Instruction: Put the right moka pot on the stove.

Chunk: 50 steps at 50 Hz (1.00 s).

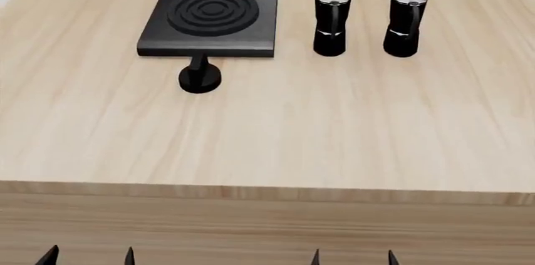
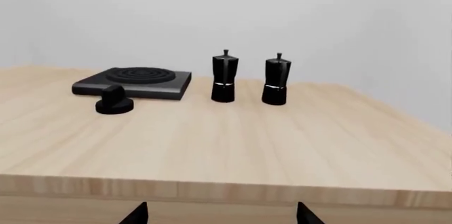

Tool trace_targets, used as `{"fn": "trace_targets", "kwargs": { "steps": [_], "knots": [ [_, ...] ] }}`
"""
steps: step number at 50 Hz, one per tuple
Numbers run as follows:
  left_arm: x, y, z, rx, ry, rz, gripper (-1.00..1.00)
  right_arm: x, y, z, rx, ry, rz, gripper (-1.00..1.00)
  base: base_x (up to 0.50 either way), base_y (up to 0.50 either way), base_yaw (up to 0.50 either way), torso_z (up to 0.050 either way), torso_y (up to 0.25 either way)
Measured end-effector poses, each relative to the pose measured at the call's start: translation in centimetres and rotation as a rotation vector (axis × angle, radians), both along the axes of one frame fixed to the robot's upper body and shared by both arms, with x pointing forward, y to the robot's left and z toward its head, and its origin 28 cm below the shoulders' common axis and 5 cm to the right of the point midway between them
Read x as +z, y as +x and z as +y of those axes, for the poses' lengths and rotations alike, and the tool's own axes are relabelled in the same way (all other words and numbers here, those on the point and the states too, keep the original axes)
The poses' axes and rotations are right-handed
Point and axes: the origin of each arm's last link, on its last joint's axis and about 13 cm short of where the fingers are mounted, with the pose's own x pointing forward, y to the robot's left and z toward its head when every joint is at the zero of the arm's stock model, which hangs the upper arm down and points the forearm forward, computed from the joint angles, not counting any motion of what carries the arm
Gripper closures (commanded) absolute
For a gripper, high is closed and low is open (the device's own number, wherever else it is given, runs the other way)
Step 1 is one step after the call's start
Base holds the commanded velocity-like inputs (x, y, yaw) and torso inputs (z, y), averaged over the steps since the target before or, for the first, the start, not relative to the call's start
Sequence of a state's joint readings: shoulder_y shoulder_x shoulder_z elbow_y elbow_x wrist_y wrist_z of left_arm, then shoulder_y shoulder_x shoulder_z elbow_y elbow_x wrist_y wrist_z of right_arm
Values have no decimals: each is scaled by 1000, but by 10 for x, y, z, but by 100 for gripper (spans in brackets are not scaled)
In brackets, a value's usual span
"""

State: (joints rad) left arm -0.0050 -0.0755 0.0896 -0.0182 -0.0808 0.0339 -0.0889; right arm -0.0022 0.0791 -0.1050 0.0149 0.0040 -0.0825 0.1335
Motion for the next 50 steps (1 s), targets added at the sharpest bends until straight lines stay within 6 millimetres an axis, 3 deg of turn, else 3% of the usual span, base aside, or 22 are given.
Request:
{"fn": "trace_targets", "kwargs": {
  "steps": [14, 50],
  "knots": [
    [0, 0, 0, 3, -1, -5, -100, 1, 0, 0, -6, -13, -4, -100, 0, 0, 0, 50, 0],
    [0, 0, 0, 2, 3, -16, -100, 0, 1, -2, -18, -14, -11, -100, 125, 0, 0, 0, 0]
  ]
}}
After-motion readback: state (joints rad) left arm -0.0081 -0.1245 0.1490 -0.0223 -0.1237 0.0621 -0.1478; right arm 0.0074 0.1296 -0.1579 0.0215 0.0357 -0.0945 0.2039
